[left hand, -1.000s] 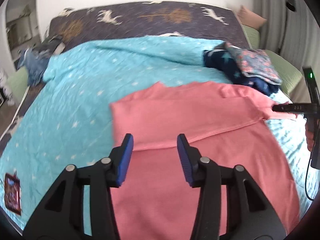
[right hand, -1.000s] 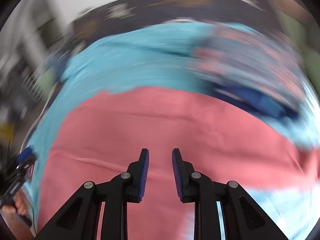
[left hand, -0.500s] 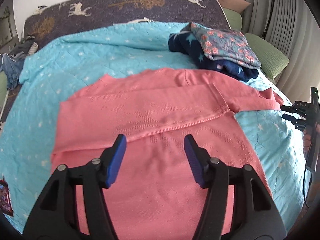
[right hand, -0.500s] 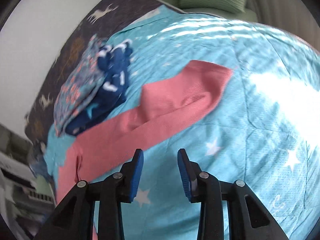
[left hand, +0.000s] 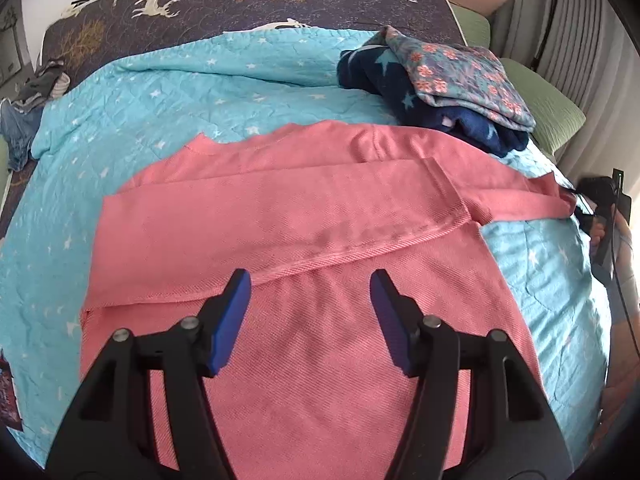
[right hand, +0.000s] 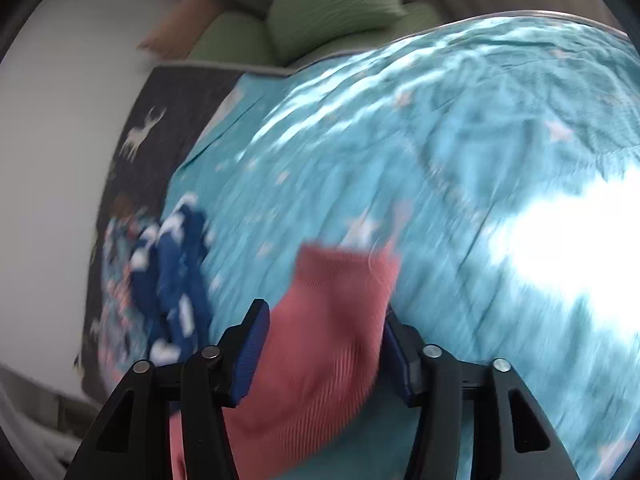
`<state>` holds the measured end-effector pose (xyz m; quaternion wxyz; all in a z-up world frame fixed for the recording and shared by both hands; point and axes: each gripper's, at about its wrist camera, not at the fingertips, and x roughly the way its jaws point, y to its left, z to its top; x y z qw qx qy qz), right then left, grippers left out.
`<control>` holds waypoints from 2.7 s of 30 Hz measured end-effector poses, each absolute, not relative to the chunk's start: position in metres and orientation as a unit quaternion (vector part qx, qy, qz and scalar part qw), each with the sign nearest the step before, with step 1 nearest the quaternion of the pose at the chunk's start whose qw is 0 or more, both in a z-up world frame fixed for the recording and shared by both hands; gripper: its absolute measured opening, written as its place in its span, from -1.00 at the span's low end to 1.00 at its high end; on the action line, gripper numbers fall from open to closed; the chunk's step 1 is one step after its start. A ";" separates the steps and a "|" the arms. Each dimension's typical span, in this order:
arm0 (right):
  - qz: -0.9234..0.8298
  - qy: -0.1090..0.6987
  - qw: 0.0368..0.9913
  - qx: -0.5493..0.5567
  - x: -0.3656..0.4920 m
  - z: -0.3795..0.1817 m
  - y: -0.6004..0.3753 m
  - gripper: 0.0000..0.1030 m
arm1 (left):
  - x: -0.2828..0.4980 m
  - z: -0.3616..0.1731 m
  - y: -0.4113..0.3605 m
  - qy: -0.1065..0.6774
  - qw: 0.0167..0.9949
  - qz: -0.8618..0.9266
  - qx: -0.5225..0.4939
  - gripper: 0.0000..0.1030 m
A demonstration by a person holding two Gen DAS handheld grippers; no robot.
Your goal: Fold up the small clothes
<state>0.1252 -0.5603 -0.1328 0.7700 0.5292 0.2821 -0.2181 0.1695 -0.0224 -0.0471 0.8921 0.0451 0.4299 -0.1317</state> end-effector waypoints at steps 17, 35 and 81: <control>0.224 0.322 0.904 0.168 0.182 0.006 -0.191 -0.83 | 0.197 -0.065 0.055 0.444 0.884 -0.110 -0.102 0.27; 0.141 0.425 0.894 -0.020 0.149 -0.062 -0.155 -0.05 | 0.199 -0.091 -0.015 0.492 0.831 -0.248 -0.073 0.27; 0.112 0.447 0.878 0.132 0.194 -0.078 -0.229 0.16 | 0.255 -0.067 0.145 0.444 0.888 -0.079 -0.088 -0.90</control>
